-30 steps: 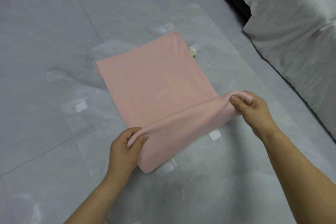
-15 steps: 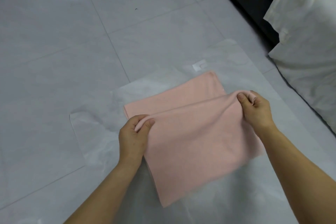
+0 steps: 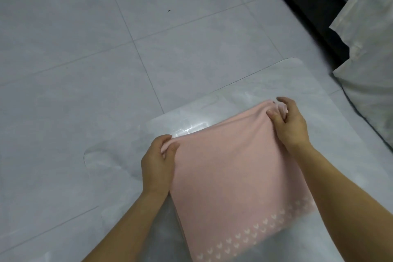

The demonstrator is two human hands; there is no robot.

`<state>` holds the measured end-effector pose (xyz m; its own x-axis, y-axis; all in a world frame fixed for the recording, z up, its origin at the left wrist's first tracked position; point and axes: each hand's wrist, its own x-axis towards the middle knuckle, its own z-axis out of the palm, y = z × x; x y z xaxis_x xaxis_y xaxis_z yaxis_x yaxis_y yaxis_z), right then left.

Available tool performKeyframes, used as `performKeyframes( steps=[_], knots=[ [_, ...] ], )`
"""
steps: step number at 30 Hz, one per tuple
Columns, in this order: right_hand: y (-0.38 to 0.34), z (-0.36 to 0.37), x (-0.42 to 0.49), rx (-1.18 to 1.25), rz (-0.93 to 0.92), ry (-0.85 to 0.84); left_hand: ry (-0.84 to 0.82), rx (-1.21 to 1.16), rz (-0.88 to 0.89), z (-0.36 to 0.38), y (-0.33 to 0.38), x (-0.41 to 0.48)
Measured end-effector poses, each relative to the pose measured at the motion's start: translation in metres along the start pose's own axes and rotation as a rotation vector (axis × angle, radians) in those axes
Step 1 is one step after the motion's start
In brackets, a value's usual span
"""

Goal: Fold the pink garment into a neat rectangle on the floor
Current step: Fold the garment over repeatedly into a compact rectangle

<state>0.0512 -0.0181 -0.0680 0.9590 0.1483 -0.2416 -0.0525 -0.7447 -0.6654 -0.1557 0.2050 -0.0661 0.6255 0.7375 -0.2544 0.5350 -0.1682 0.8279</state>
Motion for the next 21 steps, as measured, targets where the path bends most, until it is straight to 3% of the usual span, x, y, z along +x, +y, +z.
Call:
performKeyframes(
  steps=[6, 8, 14, 17, 21],
  knots=[
    [0.013, 0.002, -0.004, -0.175, -0.283, -0.004, -0.116, 0.173, 0.291, -0.003, -0.018, -0.014],
    [0.016, 0.003, 0.0, -0.215, -0.266, -0.018, -0.131, 0.184, 0.302, -0.003, -0.023, -0.014],
    [-0.003, 0.006, 0.014, -0.003, -0.208, 0.029, -0.014, 0.098, 0.185, -0.004, -0.012, -0.006],
    [-0.002, 0.016, 0.015, -0.237, -0.237, 0.005, -0.066, 0.159, 0.148, -0.001, -0.012, -0.005],
    [-0.009, 0.02, -0.007, -0.509, -0.249, 0.045, -0.005, 0.556, 0.191, 0.009, -0.011, -0.016]
  ],
)
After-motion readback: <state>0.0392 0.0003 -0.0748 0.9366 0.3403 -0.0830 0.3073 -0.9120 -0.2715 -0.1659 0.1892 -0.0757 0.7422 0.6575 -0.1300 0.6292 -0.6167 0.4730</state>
